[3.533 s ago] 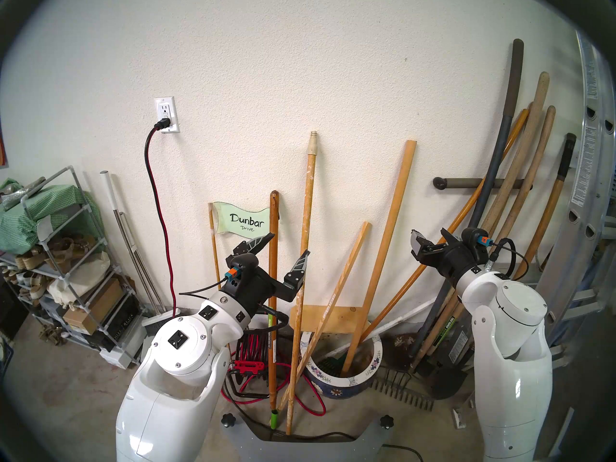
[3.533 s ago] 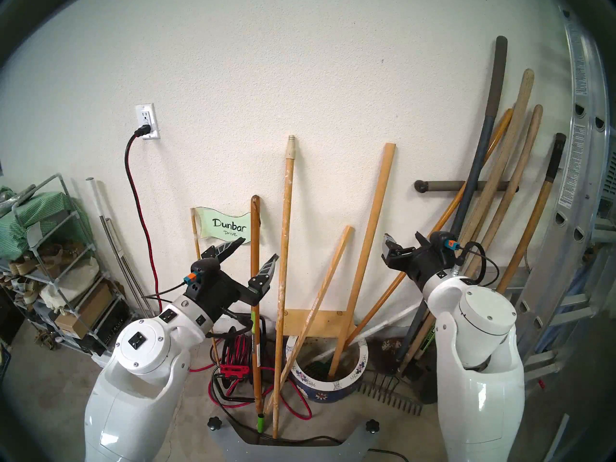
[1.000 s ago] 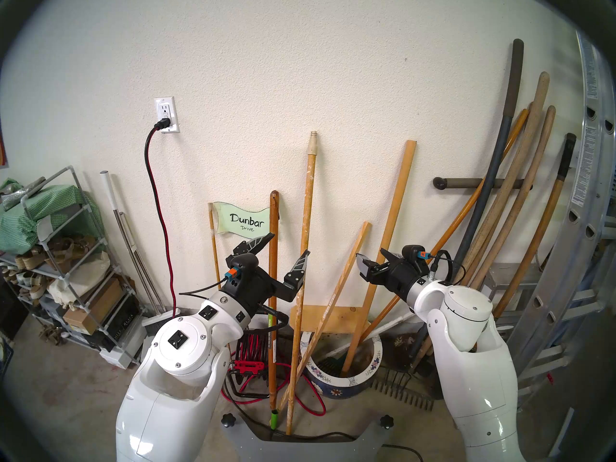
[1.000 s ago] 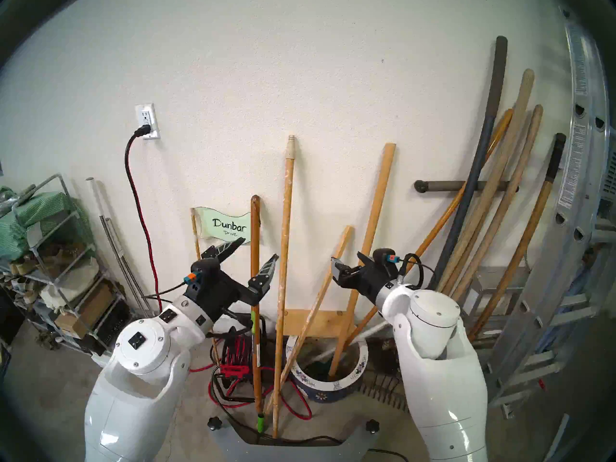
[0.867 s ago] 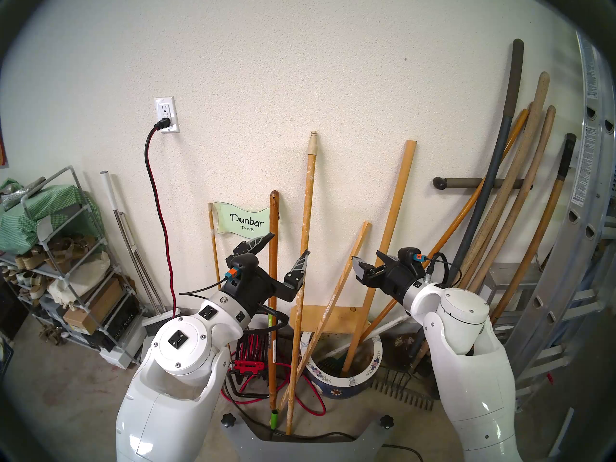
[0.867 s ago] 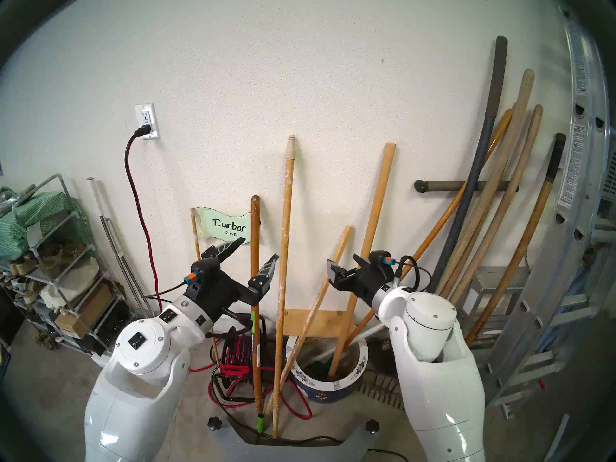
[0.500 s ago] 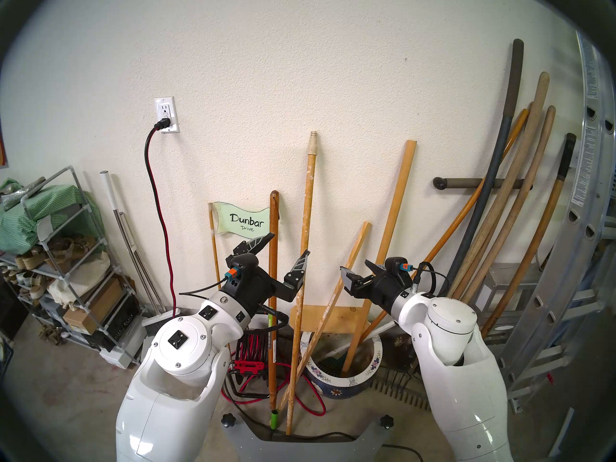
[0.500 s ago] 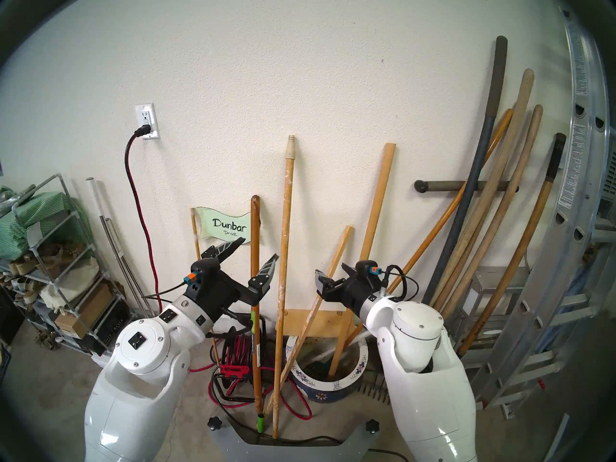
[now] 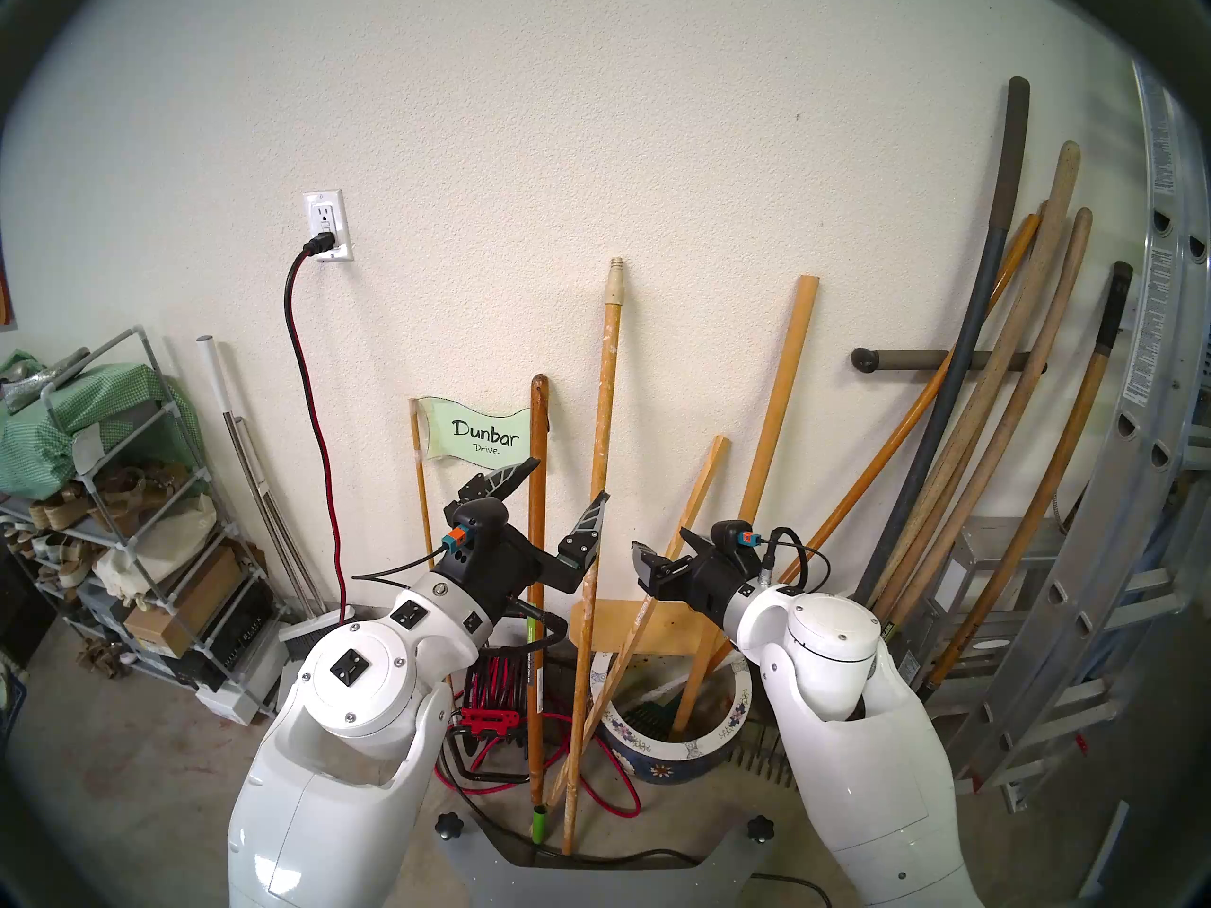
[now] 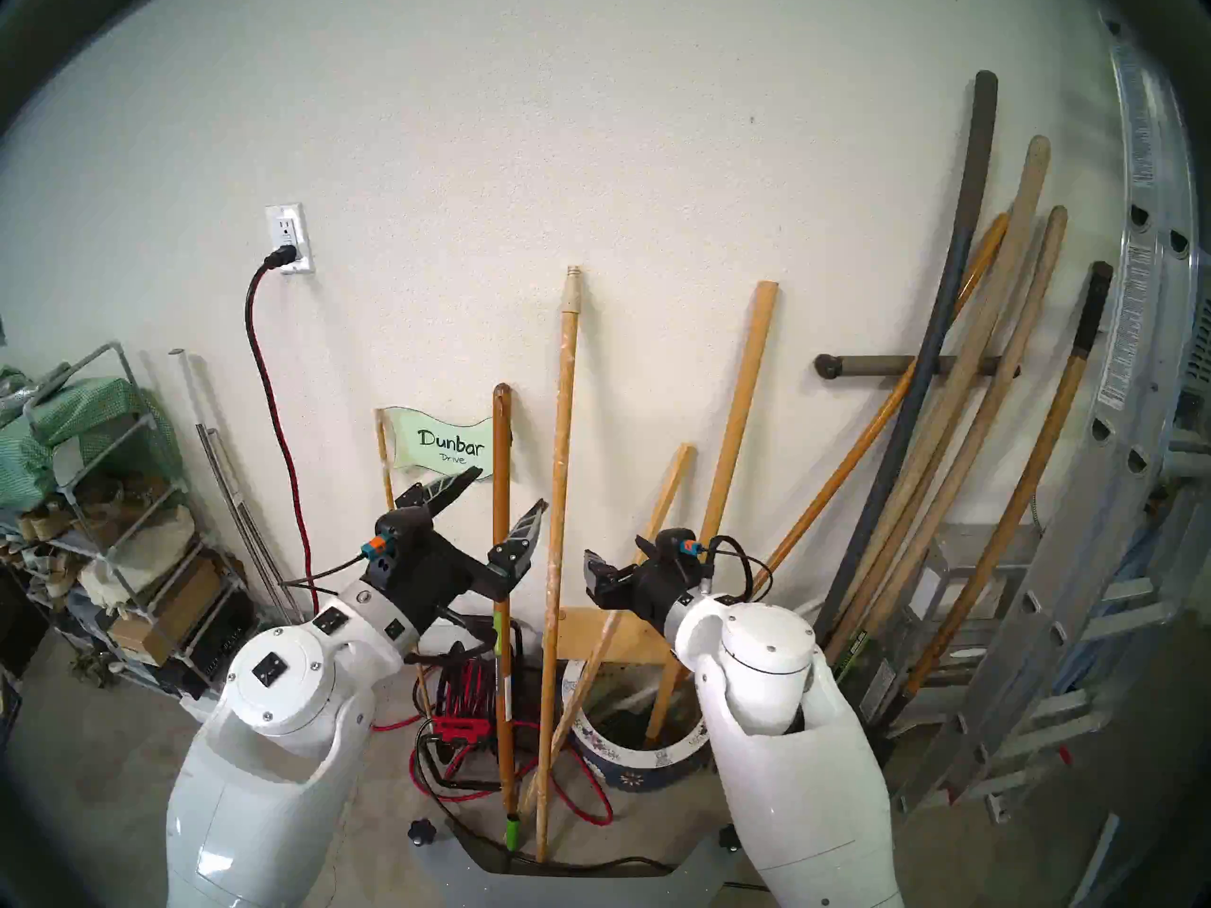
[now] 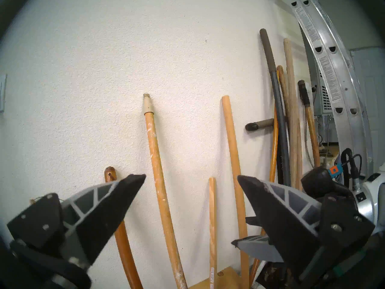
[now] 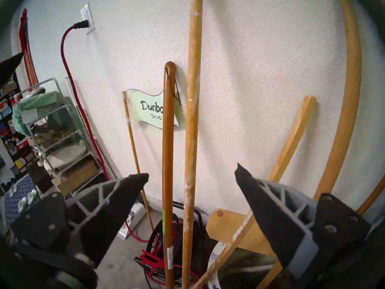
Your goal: Put wooden sticks into the pot
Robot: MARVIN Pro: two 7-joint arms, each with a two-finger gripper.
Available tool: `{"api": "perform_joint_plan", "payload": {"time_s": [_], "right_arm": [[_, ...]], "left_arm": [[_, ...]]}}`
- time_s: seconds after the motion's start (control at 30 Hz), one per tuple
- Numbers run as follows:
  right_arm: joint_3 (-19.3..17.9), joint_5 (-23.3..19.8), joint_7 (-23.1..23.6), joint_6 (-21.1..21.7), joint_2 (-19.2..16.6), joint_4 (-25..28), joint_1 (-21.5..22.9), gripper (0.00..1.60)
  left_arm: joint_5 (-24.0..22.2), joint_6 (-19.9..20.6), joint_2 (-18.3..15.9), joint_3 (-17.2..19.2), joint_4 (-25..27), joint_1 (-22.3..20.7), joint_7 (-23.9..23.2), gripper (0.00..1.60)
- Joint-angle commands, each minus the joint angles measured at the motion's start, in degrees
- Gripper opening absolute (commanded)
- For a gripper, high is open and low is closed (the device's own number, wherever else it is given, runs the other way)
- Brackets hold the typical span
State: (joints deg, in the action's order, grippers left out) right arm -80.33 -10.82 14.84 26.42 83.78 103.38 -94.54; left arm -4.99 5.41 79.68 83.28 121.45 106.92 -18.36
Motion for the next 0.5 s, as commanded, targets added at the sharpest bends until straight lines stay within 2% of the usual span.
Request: {"api": "perform_joint_plan", "payload": {"time_s": [0.0,0.47], "right_arm": [[3.0,1.3,-0.2,-2.1,2.1,-5.2,5.4,1.6],[5.5,3.9,-1.7,-5.9,4.6,-16.0,12.0,1.6]], "left_arm": [[0.0,0.0,0.0,0.0,0.0,0.0,0.0,1.6],[0.0,0.0,0.0,0.0,0.0,0.0,0.0,1.6]]}}
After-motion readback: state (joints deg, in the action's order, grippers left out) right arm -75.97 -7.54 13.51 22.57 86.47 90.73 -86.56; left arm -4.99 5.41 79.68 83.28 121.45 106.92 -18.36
